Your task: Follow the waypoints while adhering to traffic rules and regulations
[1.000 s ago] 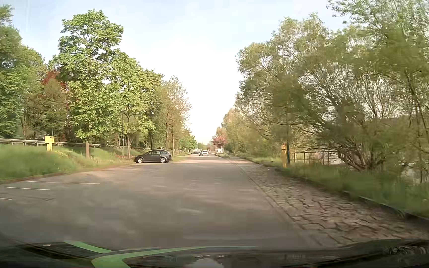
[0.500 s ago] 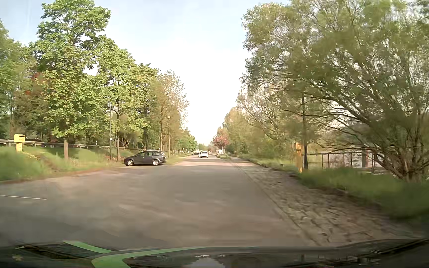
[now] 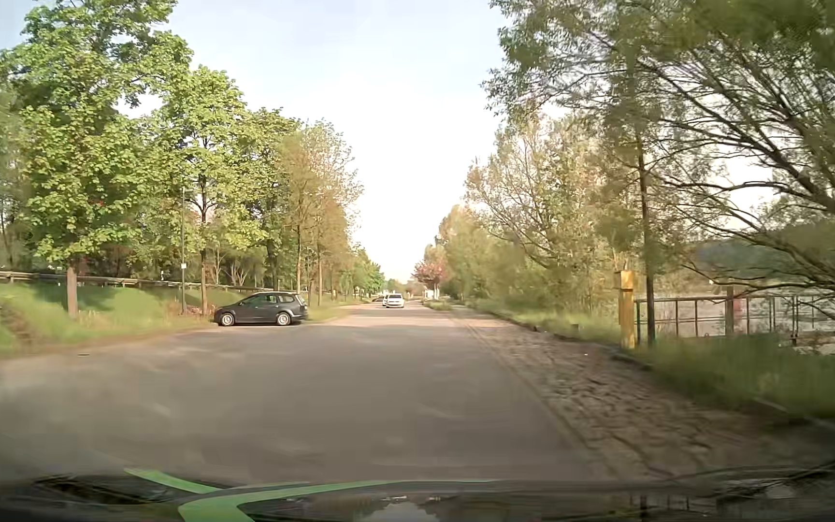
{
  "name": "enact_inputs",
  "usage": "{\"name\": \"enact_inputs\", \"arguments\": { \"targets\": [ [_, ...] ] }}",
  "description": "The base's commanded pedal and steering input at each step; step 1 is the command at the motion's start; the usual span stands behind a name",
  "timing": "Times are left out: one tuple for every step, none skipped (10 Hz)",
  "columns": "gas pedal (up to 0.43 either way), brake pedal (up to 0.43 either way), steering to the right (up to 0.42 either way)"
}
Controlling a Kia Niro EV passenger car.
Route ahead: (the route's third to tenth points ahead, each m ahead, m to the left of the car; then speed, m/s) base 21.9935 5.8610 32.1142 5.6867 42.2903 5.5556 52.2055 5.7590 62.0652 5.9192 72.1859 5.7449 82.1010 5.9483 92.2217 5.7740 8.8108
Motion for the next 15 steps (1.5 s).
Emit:
{"name": "enact_inputs", "arguments": {
  "targets": [
    [0.067,0.0,-0.002],
    [0.067,0.0,-0.002],
    [0.067,0.0,-0.002],
    [0.067,0.0,-0.002],
    [0.067,0.0,-0.002],
    [0.067,0.0,-0.002],
    [0.067,0.0,-0.002],
    [0.067,0.0,-0.002],
    [0.067,0.0,-0.002],
    [0.067,0.0,-0.002],
    [0.067,0.0,-0.002],
    [0.067,0.0,-0.002],
    [0.067,0.0,-0.002],
    [0.067,0.0,-0.002],
    [0.067,0.0,-0.002]
  ]
}}
